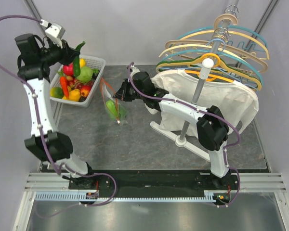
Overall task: Place the food in the zip-top bag and seal the zipper
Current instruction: Pick up the fake vegetable from the bin, then place the fake vegetable in the zipper food storage bag.
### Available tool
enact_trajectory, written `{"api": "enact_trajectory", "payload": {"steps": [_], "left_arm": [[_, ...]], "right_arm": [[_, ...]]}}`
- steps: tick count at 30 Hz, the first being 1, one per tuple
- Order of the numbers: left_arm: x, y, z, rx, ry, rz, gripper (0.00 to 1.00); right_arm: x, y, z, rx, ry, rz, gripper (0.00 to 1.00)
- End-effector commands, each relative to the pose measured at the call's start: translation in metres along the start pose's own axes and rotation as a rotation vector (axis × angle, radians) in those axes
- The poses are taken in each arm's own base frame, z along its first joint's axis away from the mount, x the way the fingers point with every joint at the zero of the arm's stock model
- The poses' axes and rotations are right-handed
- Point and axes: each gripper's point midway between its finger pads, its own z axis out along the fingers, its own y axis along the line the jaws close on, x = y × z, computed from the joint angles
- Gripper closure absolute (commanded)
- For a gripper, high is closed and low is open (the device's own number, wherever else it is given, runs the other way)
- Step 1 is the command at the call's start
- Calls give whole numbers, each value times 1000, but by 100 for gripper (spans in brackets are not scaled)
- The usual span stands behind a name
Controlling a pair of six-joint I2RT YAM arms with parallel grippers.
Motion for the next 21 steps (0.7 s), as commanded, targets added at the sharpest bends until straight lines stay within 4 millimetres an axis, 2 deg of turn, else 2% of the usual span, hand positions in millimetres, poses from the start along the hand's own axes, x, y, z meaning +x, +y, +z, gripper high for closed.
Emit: {"api": "enact_trajectory", "payload": {"steps": [1, 2, 3, 4, 6, 7, 8, 9, 11, 14, 21], "left_arm": [[-52, -95, -33, 369, -264, -155, 98], [-79, -109, -52, 376, -373, -30, 98], [-58, -117, -45, 406, -374, -60, 98], [-58, -128, -50, 423, -392, -84, 98], [-54, -156, -55, 452, -451, -13, 98], [-52, -163, -54, 453, -461, 14, 98], [-42, -180, -48, 490, -455, 16, 98], [-45, -189, -53, 484, -474, 50, 98], [-35, -202, -47, 479, -489, 106, 98], [-30, -210, -44, 460, -513, 205, 98], [1, -200, -31, 366, -483, 367, 98]], "right_arm": [[-12, 25, -4, -91, -19, 12, 100], [-12, 28, -5, -103, -14, 15, 100], [-13, 31, -7, -113, -14, 21, 100], [-14, 34, -8, -125, -16, 32, 100], [-14, 41, -10, -151, -10, 42, 100], [-16, 44, -11, -165, -12, 47, 100], [-16, 45, -12, -169, -9, 57, 100], [-16, 46, -12, -175, -7, 61, 100], [-17, 47, -13, -181, -6, 66, 100], [-17, 51, -15, -193, -4, 71, 100], [-19, 56, -19, -221, 2, 78, 100]]}}
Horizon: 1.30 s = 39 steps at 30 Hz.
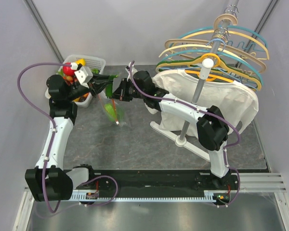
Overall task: Place the food in the zip-top bag and seal the zipper
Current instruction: Place the fake vegetable in the zipper food storage bag.
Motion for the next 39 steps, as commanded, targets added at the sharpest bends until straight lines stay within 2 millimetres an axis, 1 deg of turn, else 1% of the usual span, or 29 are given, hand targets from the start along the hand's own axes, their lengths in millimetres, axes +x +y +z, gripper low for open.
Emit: {"api": "enact_trajectory", "payload": {"steps": [1, 4, 5, 7, 8, 10, 11, 12, 13, 15, 17, 18, 19, 20, 21, 22, 23, 24, 26, 29, 31, 32, 33, 34, 35, 36, 37, 38, 39], "left_arm": [[6, 11, -7, -63, 18, 254, 98], [16, 8, -11, -63, 39, 330, 98], [23, 6, -13, -65, 48, 340, 98], [31, 9, -16, -84, 69, 396, 98], [40, 9, -17, -95, 83, 406, 98], [42, 17, -24, -152, 101, 458, 98], [50, 16, -27, -164, 113, 459, 98], [48, 17, -29, -176, 111, 493, 98], [50, 17, -31, -179, 117, 502, 98], [58, 13, -34, -175, 137, 496, 93], [64, 12, -37, -179, 153, 490, 92], [67, 12, -39, -182, 164, 489, 89], [67, 12, -42, -197, 169, 489, 85], [67, 17, -46, -226, 180, 483, 80], [67, 18, -48, -240, 182, 454, 67], [64, 23, -54, -260, 186, 445, 62], [61, 24, -56, -267, 182, 436, 58], [59, 24, -58, -278, 179, 409, 51], [51, 25, -62, -289, 173, 390, 42], [44, 17, -65, -273, 167, 378, 37], [44, 12, -66, -267, 174, 366, 34], [41, 12, -68, -281, 173, 367, 31], [41, 12, -69, -288, 176, 355, 30], [36, 13, -70, -301, 174, 348, 30], [40, 18, -73, -340, 190, 272, 28], [29, 30, -76, -388, 185, 244, 28], [25, 43, -82, -450, 190, 191, 27], [42, 54, -84, -480, 214, 19, 27], [17, 75, -92, -530, 198, 9, 27]], "right_arm": [[-18, 33, -12, -103, -37, -1, 100], [-18, 39, -13, -132, -29, 12, 100], [-16, 42, -13, -144, -21, 17, 100], [-17, 43, -13, -153, -19, 31, 100], [-18, 44, -14, -158, -20, 34, 100], [-17, 46, -14, -165, -18, 35, 100], [-19, 46, -15, -165, -22, 36, 100], [-18, 48, -16, -170, -20, 35, 100], [-18, 48, -15, -173, -16, 38, 100], [-18, 49, -16, -180, -14, 41, 100], [-18, 49, -16, -183, -10, 45, 100], [-18, 48, -16, -183, -10, 45, 100], [-17, 48, -17, -183, -7, 47, 100], [-19, 49, -18, -184, -10, 45, 100], [-19, 50, -19, -186, -10, 41, 100], [-19, 51, -21, -188, -10, 36, 100], [-18, 51, -22, -190, -8, 31, 100], [-18, 52, -22, -193, -8, 23, 100], [-17, 51, -22, -193, -4, 22, 100], [-16, 49, -20, -191, 1, 21, 100], [-15, 49, -20, -193, 3, 14, 100], [-15, 50, -21, -196, 4, 12, 100], [-15, 49, -21, -194, 4, 9, 100], [-16, 52, -23, -200, 2, -1, 100], [-15, 51, -22, -199, 3, -2, 100], [-15, 51, -22, -197, 2, -7, 100], [-17, 51, -24, -196, -4, -13, 100], [-17, 48, -23, -182, -7, -23, 100], [-16, 47, -22, -175, -6, -26, 100]]}}
